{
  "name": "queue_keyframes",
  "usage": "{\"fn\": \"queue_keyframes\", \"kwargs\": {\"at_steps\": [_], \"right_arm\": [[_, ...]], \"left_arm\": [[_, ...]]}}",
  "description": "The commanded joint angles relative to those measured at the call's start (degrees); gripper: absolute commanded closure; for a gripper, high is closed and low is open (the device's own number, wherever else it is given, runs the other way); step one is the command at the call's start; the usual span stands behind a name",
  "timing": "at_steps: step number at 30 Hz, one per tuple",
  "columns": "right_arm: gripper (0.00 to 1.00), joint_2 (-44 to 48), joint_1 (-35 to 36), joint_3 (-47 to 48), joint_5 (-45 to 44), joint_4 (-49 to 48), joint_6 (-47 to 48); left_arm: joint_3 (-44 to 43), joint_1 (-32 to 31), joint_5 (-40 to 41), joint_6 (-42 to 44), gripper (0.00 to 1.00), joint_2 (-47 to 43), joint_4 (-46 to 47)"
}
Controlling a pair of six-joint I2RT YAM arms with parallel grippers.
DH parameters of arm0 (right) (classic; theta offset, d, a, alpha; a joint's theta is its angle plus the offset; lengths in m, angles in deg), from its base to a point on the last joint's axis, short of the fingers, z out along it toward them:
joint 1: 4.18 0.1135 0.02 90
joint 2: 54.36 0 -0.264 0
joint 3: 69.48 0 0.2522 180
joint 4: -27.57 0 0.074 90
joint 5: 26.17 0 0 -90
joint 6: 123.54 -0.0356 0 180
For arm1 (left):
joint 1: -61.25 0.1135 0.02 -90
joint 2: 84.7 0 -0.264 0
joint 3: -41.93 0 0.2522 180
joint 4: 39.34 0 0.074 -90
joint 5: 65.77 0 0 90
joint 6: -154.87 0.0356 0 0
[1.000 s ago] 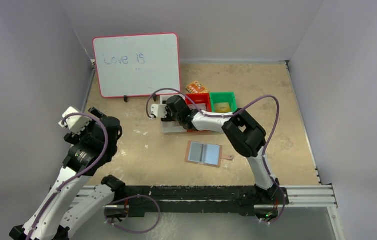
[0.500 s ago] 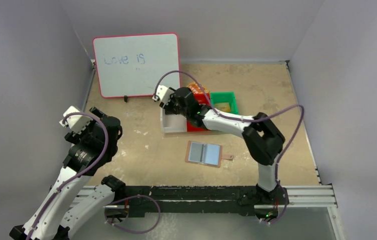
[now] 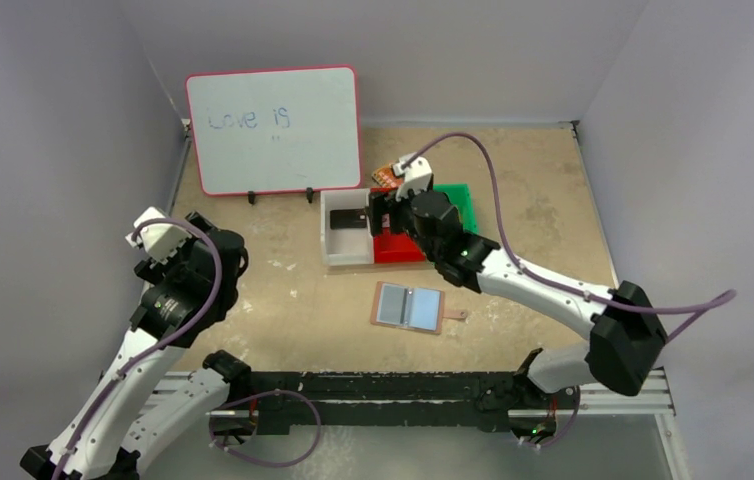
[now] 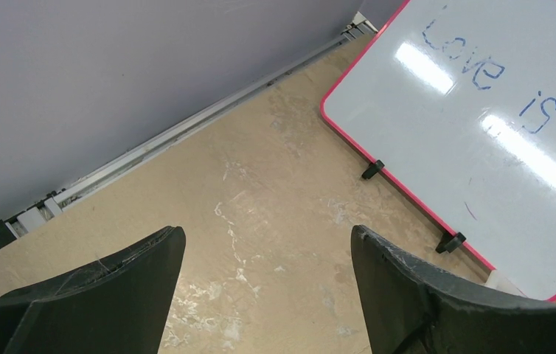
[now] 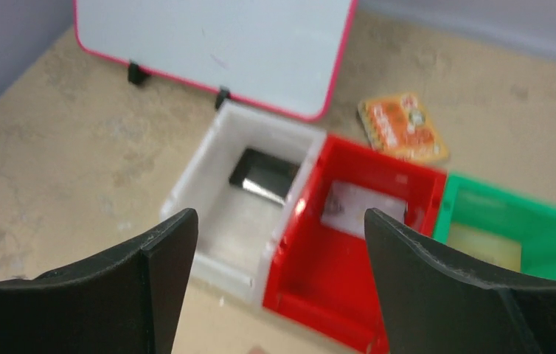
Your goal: Take the credit cards out of the card holder
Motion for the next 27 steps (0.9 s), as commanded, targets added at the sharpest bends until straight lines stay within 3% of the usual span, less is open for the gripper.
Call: {"fn": "queue_keyframes", "kwargs": {"at_steps": [1,5,13,17,23,27], "right_arm": [[0.13,8.56,-0.18,-10.11,0.2,2.3,-16.94],[0.08,15.41,-0.15,-18.54,5.85,2.32,-29.05],[0.17,18.57,0.46,-27.6,13.92,6.0,-41.94],[0.2,15.86,8.44,-26.83,4.46,10.5,-48.7],[0.2,6.19,20.95,-14.16,-17.06,30.88,-57.88],[0.2,3.1,22.32,-9.96,-20.08,35.92,-59.27]], "left_arm": [[0.55,0.48,-0.17,1.62,0.17,0.62,2.43],[0.98,0.45,-2.01,2.92,0.17,1.62,3.53],[0.76,0.52,-5.9,6.6,0.16,5.46,5.37],[0.0,0.48,-8.72,9.39,0.12,7.27,5.67],[0.68,0.45,-12.91,12.02,0.11,7.43,7.55],[1.05,0.51,-13.72,12.77,0.11,8.21,8.44]]}}
